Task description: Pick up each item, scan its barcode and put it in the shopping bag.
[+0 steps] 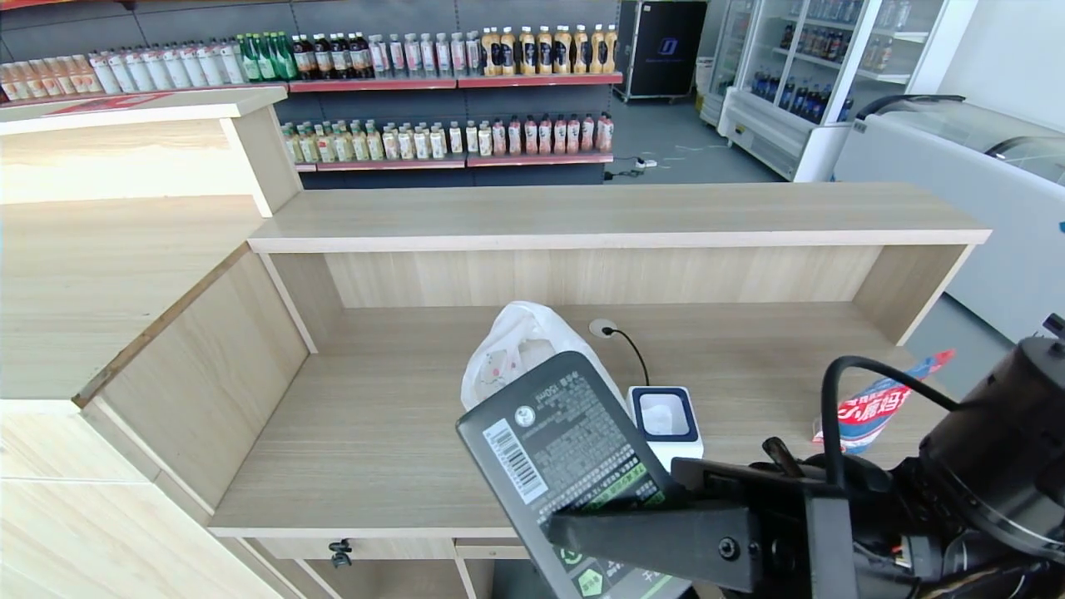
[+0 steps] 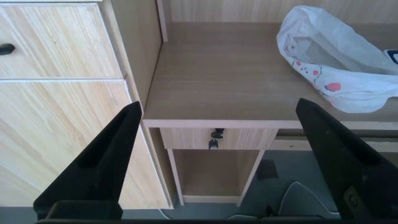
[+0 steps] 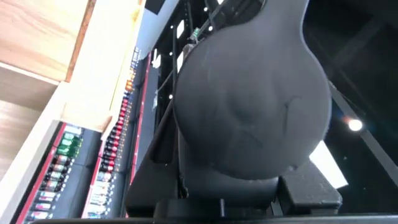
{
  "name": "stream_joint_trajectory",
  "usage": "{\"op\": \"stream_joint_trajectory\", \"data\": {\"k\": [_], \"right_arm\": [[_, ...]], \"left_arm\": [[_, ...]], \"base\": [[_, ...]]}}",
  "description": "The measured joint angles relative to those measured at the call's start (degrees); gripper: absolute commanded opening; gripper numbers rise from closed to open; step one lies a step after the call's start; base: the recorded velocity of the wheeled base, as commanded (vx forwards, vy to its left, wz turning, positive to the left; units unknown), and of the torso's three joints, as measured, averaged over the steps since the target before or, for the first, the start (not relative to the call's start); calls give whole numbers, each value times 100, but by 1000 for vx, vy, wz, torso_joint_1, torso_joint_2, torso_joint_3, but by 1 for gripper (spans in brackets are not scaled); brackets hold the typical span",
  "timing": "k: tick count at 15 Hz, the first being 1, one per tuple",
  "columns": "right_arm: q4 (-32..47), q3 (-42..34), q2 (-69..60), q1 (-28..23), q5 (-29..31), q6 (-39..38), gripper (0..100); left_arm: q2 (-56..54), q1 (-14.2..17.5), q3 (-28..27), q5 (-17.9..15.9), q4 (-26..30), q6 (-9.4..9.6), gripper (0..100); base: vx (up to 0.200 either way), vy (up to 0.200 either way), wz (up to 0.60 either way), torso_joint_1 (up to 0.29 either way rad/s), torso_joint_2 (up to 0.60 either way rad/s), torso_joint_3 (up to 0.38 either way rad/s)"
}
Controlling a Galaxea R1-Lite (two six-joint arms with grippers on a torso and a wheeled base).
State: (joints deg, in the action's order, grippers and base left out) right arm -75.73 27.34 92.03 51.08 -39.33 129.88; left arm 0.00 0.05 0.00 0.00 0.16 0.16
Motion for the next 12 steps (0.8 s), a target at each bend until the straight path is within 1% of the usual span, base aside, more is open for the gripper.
{"op": "stream_joint_trajectory", "data": {"k": [1,4,7,12], "right_arm": [[210,-4,-60,-10,-104,0,0],[522,5,-223,-135,-405,-4,0],[528,7,-319,-266,-441,-13,0],[558,10,-358,-295,-444,-17,0]], "left_arm": [[0,0,0,0,0,2,100],[0,6,0,0,2,2,100],[0,0,0,0,2,0,100],[0,2,0,0,2,2,100]], "base": [[0,0,0,0,0,0],[0,0,0,0,0,0],[0,0,0,0,0,0],[0,0,0,0,0,0]]}}
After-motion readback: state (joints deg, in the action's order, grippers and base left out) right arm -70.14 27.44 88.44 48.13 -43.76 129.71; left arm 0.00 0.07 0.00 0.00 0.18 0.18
